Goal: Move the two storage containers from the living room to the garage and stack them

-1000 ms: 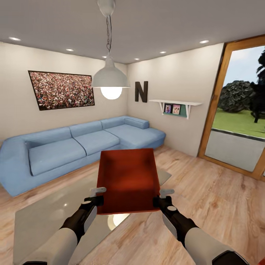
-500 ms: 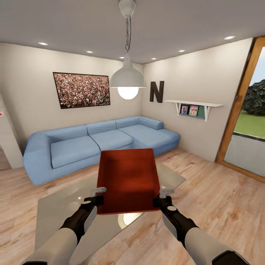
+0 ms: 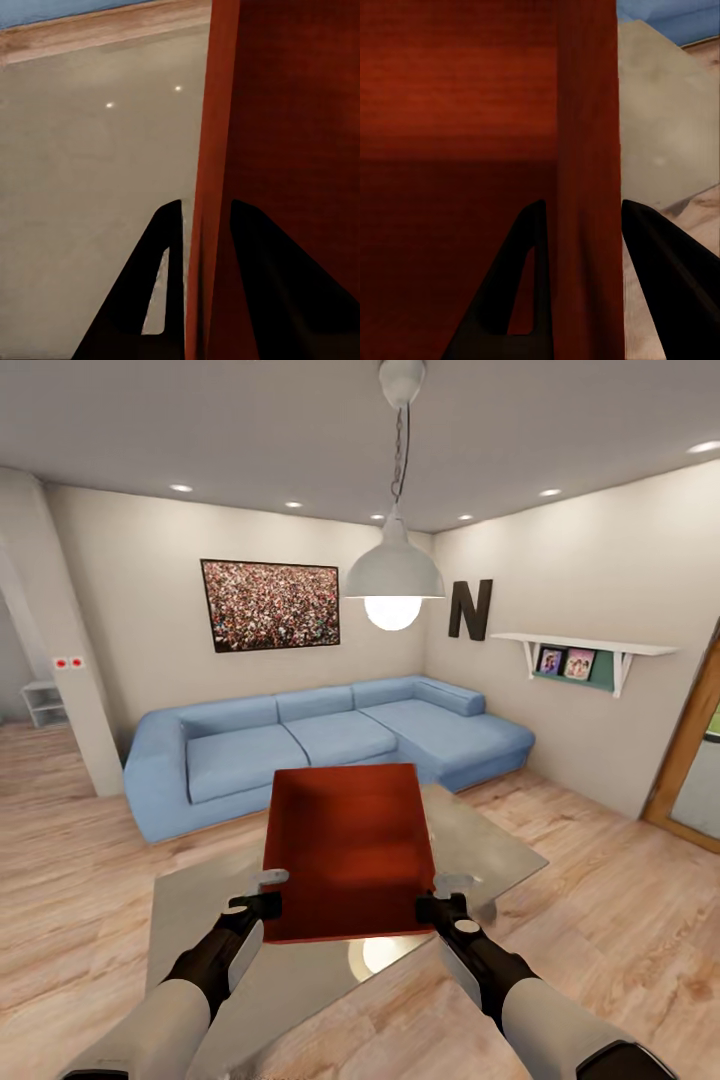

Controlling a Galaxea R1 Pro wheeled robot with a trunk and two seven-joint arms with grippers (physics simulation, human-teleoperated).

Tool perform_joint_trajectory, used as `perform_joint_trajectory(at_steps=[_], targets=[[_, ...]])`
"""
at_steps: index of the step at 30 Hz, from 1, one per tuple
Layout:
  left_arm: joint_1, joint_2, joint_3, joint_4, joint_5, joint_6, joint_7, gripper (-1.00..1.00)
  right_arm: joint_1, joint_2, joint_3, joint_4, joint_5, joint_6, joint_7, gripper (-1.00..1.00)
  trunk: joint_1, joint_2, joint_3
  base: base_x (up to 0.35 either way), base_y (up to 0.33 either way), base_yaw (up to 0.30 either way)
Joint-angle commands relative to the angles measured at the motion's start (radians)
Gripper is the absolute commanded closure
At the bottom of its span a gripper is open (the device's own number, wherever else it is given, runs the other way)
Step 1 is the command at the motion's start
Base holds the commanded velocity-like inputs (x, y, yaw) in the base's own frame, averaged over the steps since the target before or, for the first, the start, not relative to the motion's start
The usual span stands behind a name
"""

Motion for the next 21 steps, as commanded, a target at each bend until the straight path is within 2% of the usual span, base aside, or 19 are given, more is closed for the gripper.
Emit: perform_joint_trajectory(at_steps=[1, 21], targets=[[0.000, 0.000, 0.003, -0.008, -0.005, 0.006, 0.008, 1.00, -0.001, -0.001, 0.006, 0.032, -0.018, -0.006, -0.008, 1.00, 0.000, -0.001, 0.000, 0.000, 0.000, 0.268], [0.000, 0.000, 0.003, -0.008, -0.005, 0.006, 0.008, 1.00, -0.001, -0.001, 0.006, 0.032, -0.018, -0.006, -0.008, 1.00, 0.000, -0.001, 0.000, 0.000, 0.000, 0.268]])
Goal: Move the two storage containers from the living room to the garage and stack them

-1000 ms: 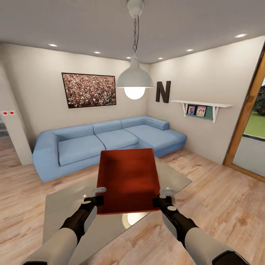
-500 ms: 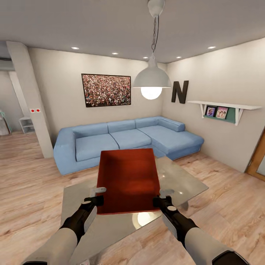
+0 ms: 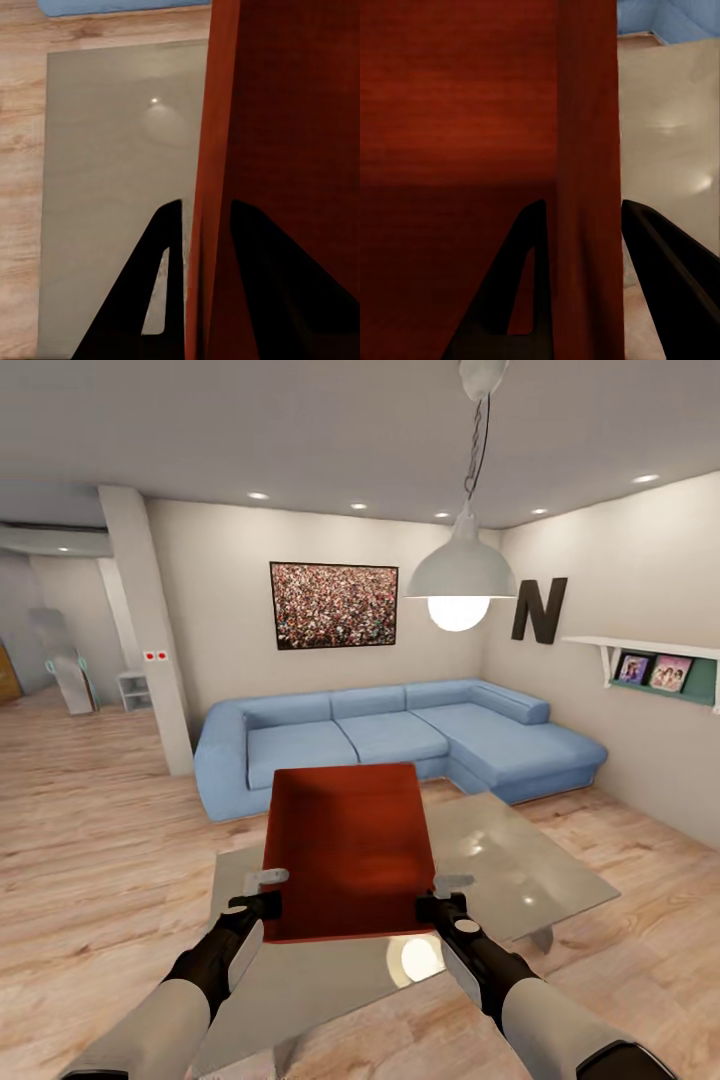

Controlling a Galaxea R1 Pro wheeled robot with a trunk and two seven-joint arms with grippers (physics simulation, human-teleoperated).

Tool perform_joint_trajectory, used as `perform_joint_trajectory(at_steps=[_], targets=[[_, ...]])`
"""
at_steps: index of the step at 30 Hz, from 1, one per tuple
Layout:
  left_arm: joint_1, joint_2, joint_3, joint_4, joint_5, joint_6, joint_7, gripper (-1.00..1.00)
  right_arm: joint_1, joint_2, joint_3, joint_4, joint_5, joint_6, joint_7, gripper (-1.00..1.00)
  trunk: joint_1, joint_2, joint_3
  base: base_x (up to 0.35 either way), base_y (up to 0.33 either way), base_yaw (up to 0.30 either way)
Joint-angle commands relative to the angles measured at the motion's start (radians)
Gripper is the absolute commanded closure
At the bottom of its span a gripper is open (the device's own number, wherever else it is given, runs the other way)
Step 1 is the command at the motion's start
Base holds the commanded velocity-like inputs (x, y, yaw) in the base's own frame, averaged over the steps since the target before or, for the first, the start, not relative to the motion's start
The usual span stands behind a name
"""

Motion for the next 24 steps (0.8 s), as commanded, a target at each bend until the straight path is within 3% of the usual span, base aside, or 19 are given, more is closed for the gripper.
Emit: perform_joint_trajectory(at_steps=[1, 24], targets=[[-0.001, 0.000, 0.003, -0.005, -0.006, 0.005, 0.008, 1.00, -0.001, -0.001, 0.005, 0.034, -0.018, -0.005, -0.008, 1.00, 0.000, -0.001, 0.000, 0.000, 0.000, 0.268], [-0.001, 0.001, 0.003, -0.007, -0.006, 0.005, 0.008, 1.00, -0.001, -0.001, 0.005, 0.034, -0.017, -0.005, -0.008, 1.00, 0.000, -0.001, 0.000, 0.000, 0.000, 0.268]])
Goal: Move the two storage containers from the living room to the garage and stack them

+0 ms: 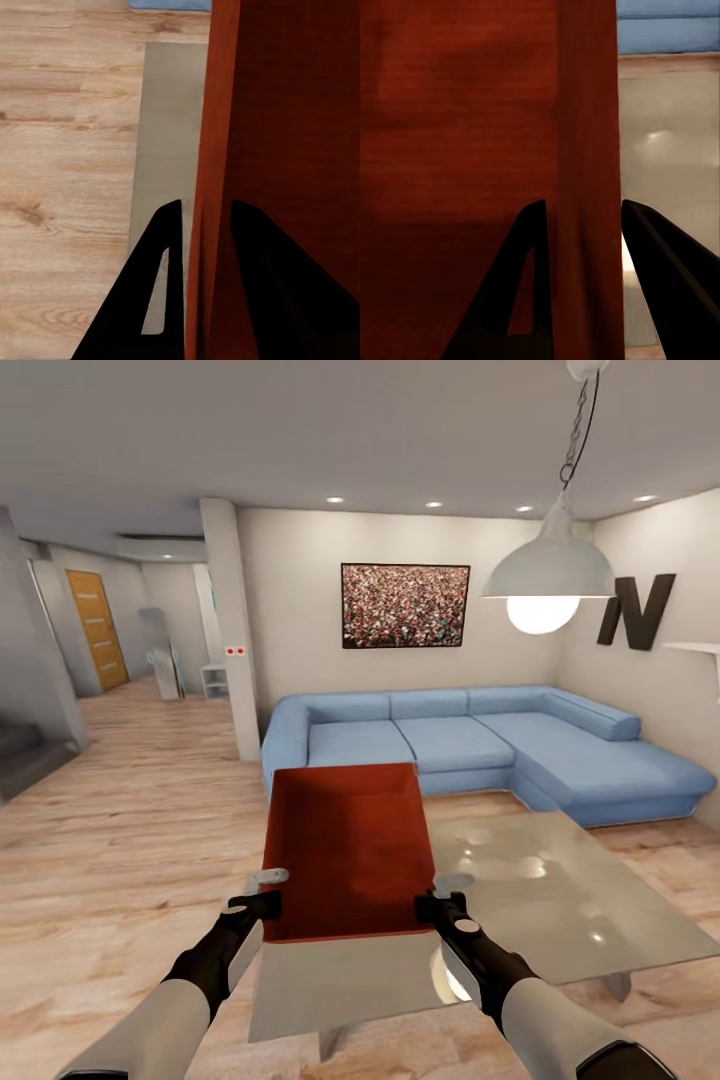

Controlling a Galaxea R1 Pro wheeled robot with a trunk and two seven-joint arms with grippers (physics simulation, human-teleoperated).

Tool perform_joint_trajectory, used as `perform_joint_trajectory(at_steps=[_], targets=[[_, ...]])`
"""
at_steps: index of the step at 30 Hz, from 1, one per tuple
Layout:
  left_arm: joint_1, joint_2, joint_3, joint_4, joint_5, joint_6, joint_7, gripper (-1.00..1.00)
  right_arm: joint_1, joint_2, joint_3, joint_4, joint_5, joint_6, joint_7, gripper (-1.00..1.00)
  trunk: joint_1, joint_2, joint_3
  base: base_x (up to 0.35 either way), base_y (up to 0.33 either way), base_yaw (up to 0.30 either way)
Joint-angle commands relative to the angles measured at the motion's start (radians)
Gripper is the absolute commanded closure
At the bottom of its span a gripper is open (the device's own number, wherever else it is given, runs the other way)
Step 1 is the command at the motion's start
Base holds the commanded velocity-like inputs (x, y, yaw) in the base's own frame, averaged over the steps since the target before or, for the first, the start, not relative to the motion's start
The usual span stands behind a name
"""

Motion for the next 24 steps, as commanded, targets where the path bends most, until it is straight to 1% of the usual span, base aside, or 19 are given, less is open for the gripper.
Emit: perform_joint_trajectory(at_steps=[1, 24], targets=[[-0.001, 0.000, 0.005, -0.005, -0.008, 0.006, 0.008, 1.00, -0.001, -0.001, 0.005, 0.035, -0.017, -0.005, -0.008, 1.00, 0.000, -0.001, 0.000, 0.000, 0.000, 0.268], [-0.001, 0.001, 0.005, -0.006, -0.008, 0.005, 0.008, 1.00, -0.001, -0.001, 0.005, 0.035, -0.017, -0.005, -0.008, 1.00, 0.000, -0.001, 0.000, 0.000, 0.000, 0.268]])
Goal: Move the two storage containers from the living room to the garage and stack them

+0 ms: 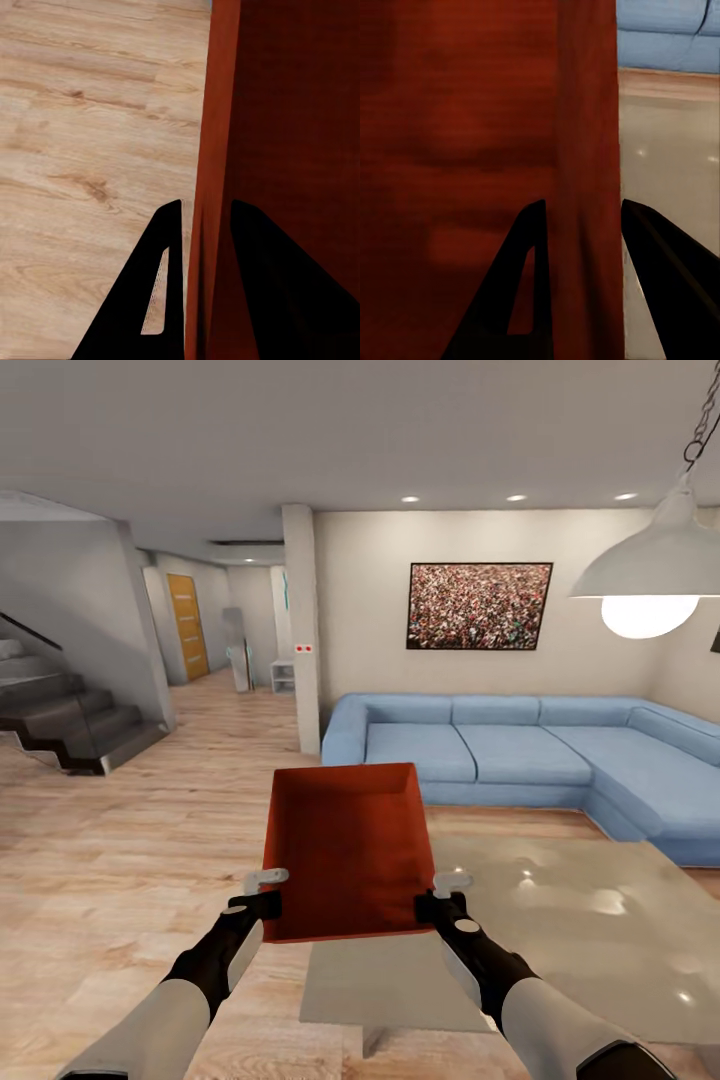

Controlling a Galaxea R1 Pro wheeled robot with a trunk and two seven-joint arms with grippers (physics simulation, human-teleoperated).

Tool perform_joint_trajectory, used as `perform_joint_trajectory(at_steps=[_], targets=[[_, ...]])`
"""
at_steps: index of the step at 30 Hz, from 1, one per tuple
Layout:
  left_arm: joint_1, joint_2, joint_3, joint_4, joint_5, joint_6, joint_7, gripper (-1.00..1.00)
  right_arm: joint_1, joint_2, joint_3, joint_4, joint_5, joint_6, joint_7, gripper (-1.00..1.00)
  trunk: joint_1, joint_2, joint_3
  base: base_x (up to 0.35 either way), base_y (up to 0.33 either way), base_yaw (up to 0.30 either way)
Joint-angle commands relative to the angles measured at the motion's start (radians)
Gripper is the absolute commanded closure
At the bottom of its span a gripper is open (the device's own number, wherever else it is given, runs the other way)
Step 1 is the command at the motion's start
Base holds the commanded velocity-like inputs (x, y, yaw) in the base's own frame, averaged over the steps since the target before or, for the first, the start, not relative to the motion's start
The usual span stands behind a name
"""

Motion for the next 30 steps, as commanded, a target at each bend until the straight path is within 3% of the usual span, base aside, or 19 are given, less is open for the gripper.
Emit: perform_joint_trajectory(at_steps=[1, 30], targets=[[-0.001, 0.000, 0.006, -0.006, -0.010, 0.006, 0.009, 1.00, -0.001, -0.001, 0.005, 0.036, -0.017, -0.005, -0.008, 1.00, 0.000, -0.001, 0.000, 0.000, 0.000, 0.268], [-0.001, -0.001, 0.006, -0.006, -0.010, 0.006, 0.009, 1.00, -0.001, -0.001, 0.005, 0.036, -0.018, -0.005, -0.008, 1.00, 0.000, -0.001, 0.000, 0.000, 0.000, 0.268]])
